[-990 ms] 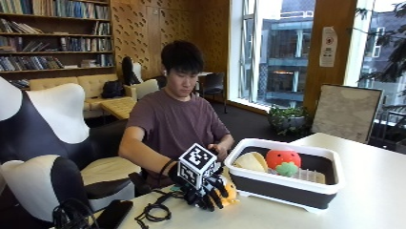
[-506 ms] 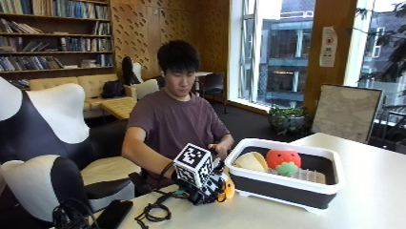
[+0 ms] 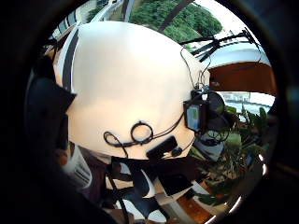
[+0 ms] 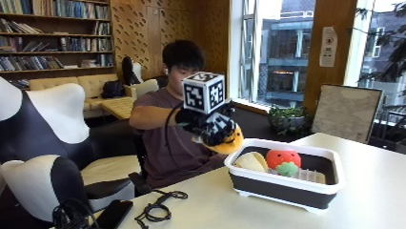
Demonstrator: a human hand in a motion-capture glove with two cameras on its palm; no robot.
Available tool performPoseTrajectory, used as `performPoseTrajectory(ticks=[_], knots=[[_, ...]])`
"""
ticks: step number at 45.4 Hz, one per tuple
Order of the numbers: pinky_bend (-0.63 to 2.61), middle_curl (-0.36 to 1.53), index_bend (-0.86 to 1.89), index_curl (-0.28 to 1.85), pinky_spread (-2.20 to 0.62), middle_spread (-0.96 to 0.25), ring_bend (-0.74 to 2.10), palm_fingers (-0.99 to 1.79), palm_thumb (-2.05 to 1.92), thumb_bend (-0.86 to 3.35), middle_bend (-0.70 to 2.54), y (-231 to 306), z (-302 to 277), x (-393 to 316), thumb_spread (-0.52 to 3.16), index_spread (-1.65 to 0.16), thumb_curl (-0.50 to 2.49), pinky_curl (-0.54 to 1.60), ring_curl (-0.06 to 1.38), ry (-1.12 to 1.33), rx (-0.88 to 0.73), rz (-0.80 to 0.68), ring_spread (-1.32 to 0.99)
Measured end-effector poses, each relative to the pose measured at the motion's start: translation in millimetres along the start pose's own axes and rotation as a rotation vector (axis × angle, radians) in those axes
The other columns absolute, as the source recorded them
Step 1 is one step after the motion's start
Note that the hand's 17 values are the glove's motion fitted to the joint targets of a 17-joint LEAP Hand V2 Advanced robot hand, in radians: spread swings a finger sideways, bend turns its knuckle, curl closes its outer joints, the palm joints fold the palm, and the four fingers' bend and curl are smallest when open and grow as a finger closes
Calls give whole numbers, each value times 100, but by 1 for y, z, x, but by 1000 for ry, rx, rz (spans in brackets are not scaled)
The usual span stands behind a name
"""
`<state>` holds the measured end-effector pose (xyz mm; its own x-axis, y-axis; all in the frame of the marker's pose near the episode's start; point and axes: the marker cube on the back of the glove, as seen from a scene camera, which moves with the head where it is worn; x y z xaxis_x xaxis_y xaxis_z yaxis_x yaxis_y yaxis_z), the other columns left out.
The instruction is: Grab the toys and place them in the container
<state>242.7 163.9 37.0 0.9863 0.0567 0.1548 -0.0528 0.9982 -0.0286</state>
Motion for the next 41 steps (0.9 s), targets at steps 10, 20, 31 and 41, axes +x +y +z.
performPoseTrajectory(ticks=[10,20,31,41], knots=[[131,84,60,18,-40,-35,135,75,77,10,88,-25,-72,-83,70,-42,82,57,76,61,129,-74,-42],[134,92,67,22,-40,-37,140,69,77,7,89,-67,-87,-161,66,-43,86,60,77,99,163,-120,-42],[143,94,61,26,-39,-41,143,51,74,2,76,-120,-66,-209,66,-41,89,63,77,191,164,-8,-40],[140,79,21,23,-27,-23,118,-34,45,-7,32,-144,-30,-215,102,-25,74,58,68,283,-41,121,-30]])
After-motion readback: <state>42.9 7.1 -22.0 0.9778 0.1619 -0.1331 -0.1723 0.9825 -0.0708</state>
